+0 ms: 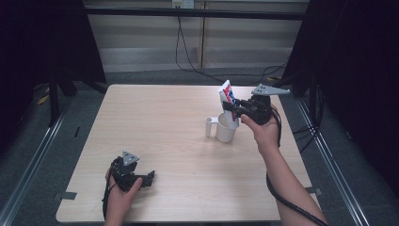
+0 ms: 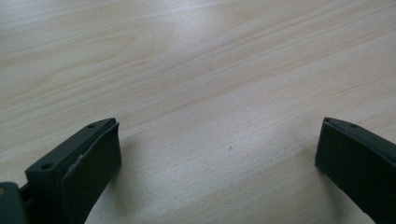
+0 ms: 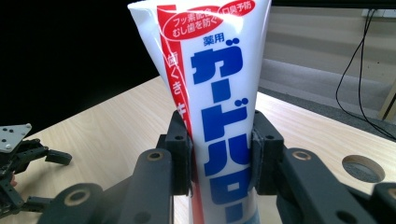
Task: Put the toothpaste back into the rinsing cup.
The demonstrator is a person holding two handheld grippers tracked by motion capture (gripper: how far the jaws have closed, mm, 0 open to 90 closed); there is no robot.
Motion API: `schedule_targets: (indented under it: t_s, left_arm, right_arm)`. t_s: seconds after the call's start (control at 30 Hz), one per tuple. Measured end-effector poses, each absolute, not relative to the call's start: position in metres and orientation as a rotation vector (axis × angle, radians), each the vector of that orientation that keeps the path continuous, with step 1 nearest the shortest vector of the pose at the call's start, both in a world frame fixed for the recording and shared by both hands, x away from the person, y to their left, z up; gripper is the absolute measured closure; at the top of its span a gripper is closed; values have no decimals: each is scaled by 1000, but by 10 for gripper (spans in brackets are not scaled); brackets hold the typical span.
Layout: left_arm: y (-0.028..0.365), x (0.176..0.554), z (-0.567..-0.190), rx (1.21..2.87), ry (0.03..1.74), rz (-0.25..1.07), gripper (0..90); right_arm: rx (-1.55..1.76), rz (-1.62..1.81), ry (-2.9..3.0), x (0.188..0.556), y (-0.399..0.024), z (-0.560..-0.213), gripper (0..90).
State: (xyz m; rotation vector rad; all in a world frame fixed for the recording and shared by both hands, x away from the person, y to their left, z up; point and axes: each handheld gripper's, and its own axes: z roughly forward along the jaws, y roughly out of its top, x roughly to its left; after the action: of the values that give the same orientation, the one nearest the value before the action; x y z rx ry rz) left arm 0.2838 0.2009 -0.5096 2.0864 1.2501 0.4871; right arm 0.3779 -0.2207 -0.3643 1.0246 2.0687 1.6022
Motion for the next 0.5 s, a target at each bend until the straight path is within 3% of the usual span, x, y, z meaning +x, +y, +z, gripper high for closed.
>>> schedule_targets:
  t_s: [0.5]
  left_arm:
    - [201,284,-510,2087,1250,487,0]
  right_arm:
    - [1052,1626,2039,392,-217,-369,665]
